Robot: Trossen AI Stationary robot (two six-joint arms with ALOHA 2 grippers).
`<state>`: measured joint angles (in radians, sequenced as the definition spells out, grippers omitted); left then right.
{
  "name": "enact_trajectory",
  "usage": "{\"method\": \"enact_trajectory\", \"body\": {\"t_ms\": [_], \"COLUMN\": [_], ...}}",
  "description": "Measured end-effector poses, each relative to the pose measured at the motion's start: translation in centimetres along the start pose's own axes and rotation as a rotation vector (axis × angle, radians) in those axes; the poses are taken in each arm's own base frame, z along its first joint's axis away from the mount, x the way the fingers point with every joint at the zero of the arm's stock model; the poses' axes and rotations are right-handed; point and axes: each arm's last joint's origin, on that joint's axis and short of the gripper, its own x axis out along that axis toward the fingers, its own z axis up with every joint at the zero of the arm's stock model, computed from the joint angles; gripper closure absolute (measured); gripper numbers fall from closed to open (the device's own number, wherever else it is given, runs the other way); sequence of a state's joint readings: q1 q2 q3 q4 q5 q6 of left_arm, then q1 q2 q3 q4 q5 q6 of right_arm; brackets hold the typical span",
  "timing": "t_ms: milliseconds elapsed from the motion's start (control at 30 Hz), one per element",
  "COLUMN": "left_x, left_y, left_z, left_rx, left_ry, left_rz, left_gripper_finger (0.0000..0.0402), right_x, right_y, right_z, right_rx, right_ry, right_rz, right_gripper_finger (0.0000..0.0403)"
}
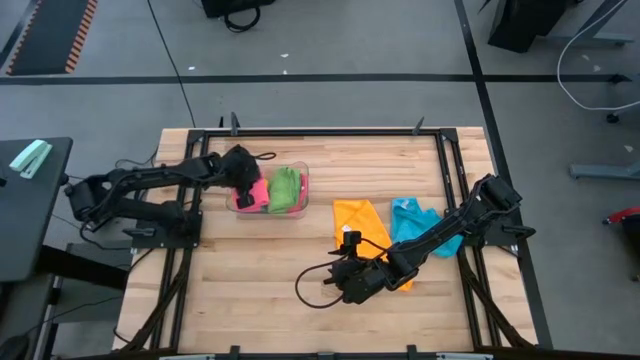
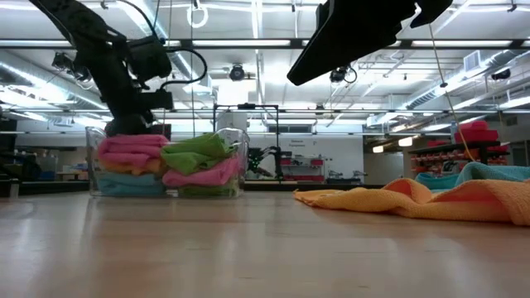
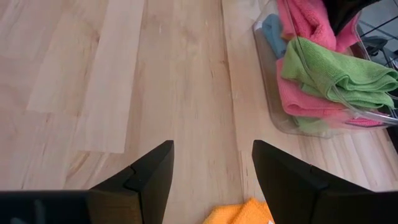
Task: Fold microfiber towels
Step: Stack the pink microfiber towel on top of the orange microfiber towel
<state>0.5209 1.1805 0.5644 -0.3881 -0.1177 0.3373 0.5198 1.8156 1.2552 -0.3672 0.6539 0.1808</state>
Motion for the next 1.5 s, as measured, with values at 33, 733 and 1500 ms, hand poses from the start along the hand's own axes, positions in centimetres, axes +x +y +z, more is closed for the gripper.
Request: {"method": "enact_trajectory", "body": {"t_ms": [33,733,1500], "left_x": [-0.1,-11.2,-8.6], "left_y": [0.0,-1.2,-5.4], "left_z": [0.0,4.0,4.0], "left_rx": [0.012,-0.349,-0.353], "left_ry": [-0.005,-0.632,-0.386], "left_rz": [0.002,-0.032,-0.112], "left_gripper_finger": [0.0368,0.0338,0.0379], "right_x": [0.0,2.3,3.9], "right_y": [0.0,-3.5,-6.4], "right_z": [0.0,-0.1,-1.7], "right_rx": [0.0,0.178,0.126], "right_ry": [0.0,0.079,0.246], "right_rz": [0.0,-0.063,-0.129], "right_gripper_finger": [0.0176,0.0176,0.0186]}}
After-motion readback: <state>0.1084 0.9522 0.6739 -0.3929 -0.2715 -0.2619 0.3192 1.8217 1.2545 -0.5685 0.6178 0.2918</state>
